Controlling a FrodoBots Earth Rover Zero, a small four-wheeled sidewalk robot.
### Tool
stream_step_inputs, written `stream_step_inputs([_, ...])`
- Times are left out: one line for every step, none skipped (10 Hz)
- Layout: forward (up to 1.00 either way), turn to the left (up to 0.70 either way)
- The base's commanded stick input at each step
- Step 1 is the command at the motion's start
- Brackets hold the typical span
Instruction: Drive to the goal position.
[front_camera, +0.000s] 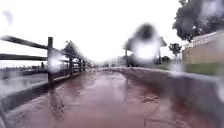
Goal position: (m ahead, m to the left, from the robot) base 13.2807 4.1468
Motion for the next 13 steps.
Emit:
stream_step_inputs([1.00, 0.00])
stream_step_inputs([1.00, 0.00])
stream_step_inputs([1.00, 0.08])
stream_step_inputs([1.00, 0.19])
stream_step_inputs([1.00, 0.09])
stream_step_inputs([1.00, 0.00])
stream_step_inputs([1.00, 0.00])
stream_step_inputs([1.00, 0.00])
stream_step_inputs([1.00, 0.00])
stream_step_inputs([1.00, 0.00])
stream_step_inputs([1.00, 0.00])
stream_step_inputs([1.00, 0.00])
stream_step_inputs([1.00, 0.00])
